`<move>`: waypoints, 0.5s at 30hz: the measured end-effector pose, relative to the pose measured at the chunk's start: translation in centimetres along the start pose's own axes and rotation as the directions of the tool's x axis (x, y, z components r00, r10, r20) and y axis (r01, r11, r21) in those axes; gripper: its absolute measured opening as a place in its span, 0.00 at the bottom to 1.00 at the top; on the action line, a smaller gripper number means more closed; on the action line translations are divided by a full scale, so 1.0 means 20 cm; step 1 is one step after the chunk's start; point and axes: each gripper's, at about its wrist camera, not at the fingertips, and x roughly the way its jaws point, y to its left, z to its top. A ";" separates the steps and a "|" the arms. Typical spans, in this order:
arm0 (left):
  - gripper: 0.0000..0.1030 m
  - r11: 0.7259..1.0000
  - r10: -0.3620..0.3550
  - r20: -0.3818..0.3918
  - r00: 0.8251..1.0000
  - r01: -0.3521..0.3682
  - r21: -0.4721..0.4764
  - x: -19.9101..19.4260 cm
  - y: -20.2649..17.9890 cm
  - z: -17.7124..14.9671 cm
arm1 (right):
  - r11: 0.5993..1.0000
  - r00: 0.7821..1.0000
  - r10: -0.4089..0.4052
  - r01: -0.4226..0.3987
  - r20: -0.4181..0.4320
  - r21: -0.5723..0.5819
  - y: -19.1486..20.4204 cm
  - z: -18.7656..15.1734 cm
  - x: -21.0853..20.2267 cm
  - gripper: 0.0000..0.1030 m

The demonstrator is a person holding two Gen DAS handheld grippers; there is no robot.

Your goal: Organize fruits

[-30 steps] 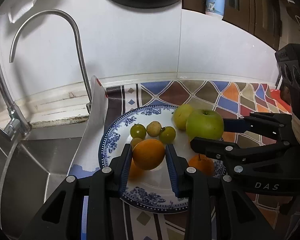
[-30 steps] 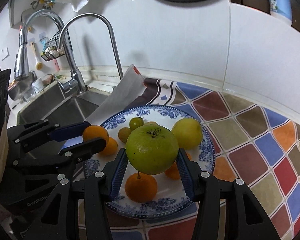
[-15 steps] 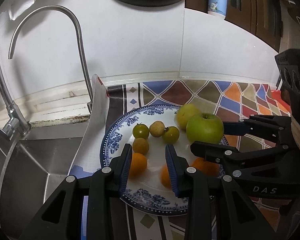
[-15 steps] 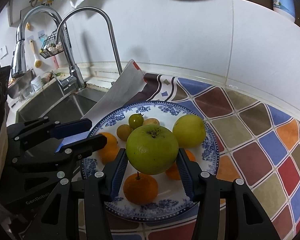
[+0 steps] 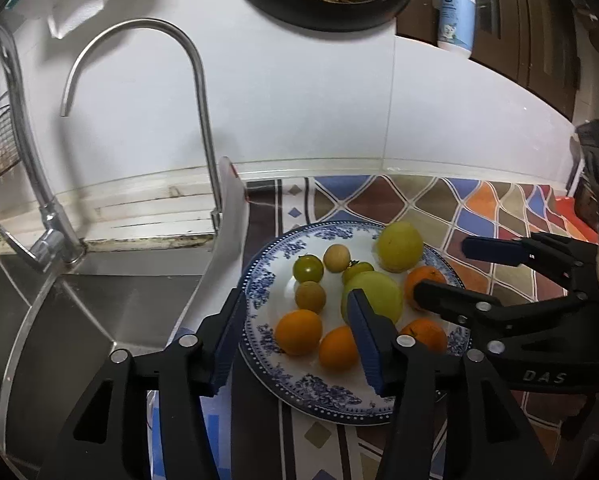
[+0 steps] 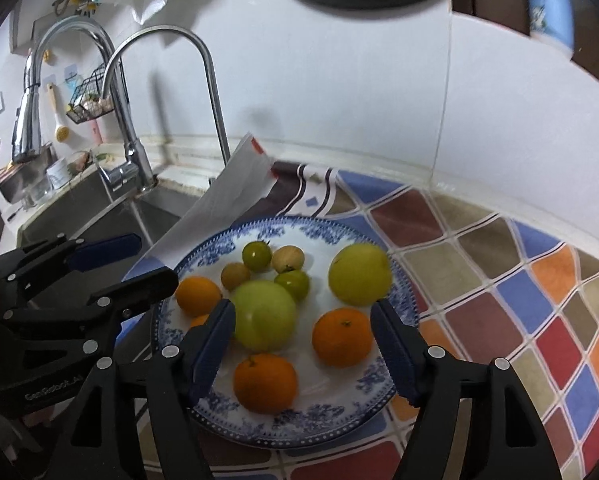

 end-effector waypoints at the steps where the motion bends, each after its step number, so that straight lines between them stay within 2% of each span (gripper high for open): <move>1: 0.57 1.000 0.003 0.001 1.000 -0.003 -0.005 -0.01 0.00 0.00 | 1.000 1.000 -0.007 0.007 0.000 -0.001 0.00 0.00 -0.01 0.68; 3: 0.58 1.000 0.008 0.004 1.000 -0.008 -0.011 -0.03 0.00 -0.01 | 1.000 1.000 -0.022 0.022 0.004 0.003 0.01 -0.01 -0.04 0.68; 5: 0.65 1.000 0.017 0.009 1.000 -0.017 -0.011 -0.06 -0.02 -0.01 | 0.999 0.999 -0.038 0.038 0.004 0.009 0.01 -0.02 -0.08 0.68; 7: 0.66 1.000 0.027 0.019 0.999 -0.027 -0.009 -0.11 -0.03 -0.02 | 0.998 0.999 -0.053 0.052 0.006 0.024 0.00 -0.04 -0.12 0.69; 10: 0.72 0.999 0.044 0.031 0.999 -0.044 -0.007 -0.17 -0.06 -0.03 | 0.994 0.996 -0.091 0.090 0.017 0.054 -0.01 -0.08 -0.21 0.75; 15: 0.79 0.999 0.053 0.058 0.997 -0.053 0.006 -0.30 -0.13 -0.04 | 0.985 0.989 -0.142 0.137 0.036 0.101 -0.03 -0.15 -0.37 0.79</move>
